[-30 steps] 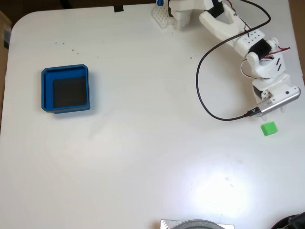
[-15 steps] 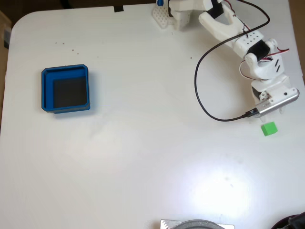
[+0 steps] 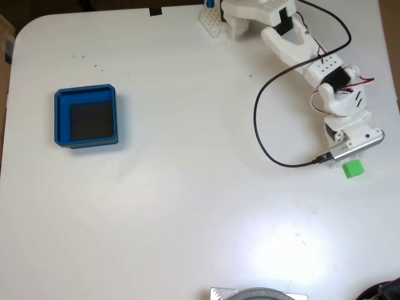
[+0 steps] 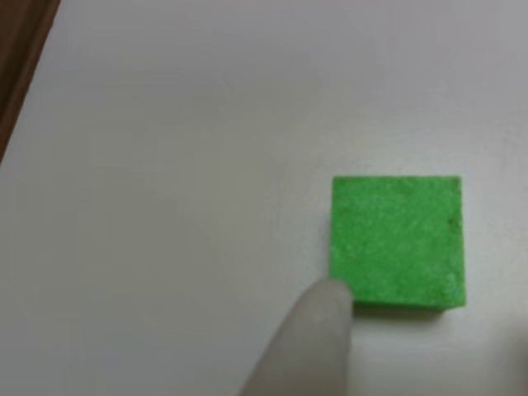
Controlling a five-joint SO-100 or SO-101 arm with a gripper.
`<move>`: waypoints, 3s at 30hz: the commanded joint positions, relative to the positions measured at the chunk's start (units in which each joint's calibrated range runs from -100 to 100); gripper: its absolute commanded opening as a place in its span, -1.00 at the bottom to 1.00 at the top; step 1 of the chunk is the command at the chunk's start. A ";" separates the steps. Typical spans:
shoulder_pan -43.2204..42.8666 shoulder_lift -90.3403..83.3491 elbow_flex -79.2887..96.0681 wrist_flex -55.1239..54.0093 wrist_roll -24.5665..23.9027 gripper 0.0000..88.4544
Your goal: Pick up green cube and drop it in the blue box
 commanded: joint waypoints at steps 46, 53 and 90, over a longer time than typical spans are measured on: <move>-0.52 11.08 -15.47 -7.07 1.51 -0.41; -0.52 11.16 -15.11 -7.07 1.17 -0.41; -0.45 10.41 -14.93 -7.07 1.51 -0.42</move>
